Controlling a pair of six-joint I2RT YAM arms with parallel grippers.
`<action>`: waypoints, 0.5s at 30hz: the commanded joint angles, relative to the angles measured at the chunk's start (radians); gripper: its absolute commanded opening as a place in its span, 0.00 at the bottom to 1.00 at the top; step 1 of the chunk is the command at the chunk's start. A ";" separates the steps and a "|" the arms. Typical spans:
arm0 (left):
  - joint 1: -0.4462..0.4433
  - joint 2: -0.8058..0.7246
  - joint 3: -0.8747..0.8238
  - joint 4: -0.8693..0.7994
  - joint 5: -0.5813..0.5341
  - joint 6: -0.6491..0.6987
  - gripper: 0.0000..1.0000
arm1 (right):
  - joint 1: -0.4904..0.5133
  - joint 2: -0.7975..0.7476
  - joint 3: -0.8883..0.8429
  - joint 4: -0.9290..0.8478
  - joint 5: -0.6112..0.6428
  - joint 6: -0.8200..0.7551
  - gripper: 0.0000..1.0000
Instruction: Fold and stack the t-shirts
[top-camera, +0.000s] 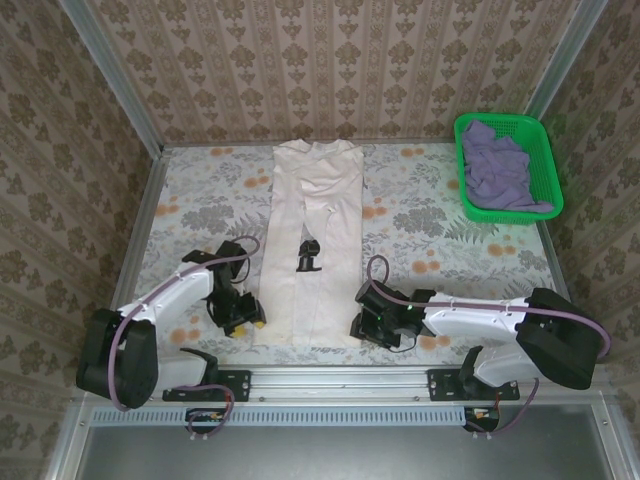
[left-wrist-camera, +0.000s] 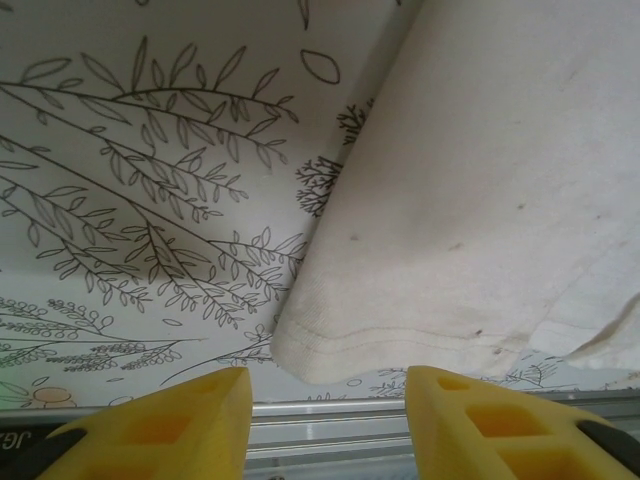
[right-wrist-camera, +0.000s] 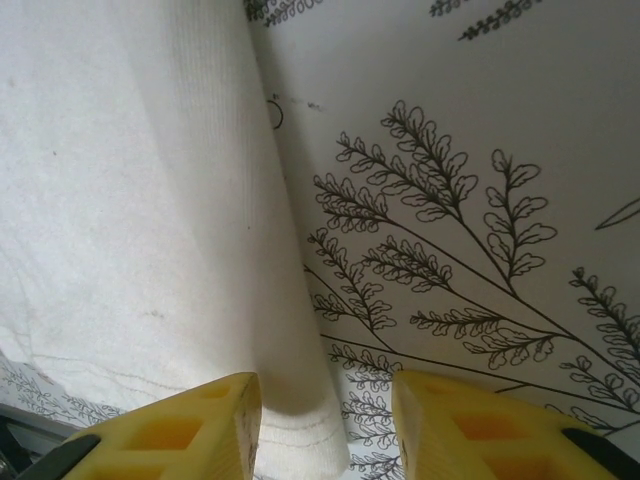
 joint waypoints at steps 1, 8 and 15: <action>-0.007 -0.021 -0.016 0.018 0.019 -0.041 0.45 | 0.010 0.012 0.015 -0.015 0.033 0.029 0.41; -0.020 -0.007 -0.043 0.066 0.020 -0.072 0.43 | 0.052 0.047 0.044 0.006 0.016 0.045 0.38; -0.055 0.024 -0.073 0.101 0.001 -0.101 0.39 | 0.077 0.113 0.065 0.014 0.019 0.057 0.36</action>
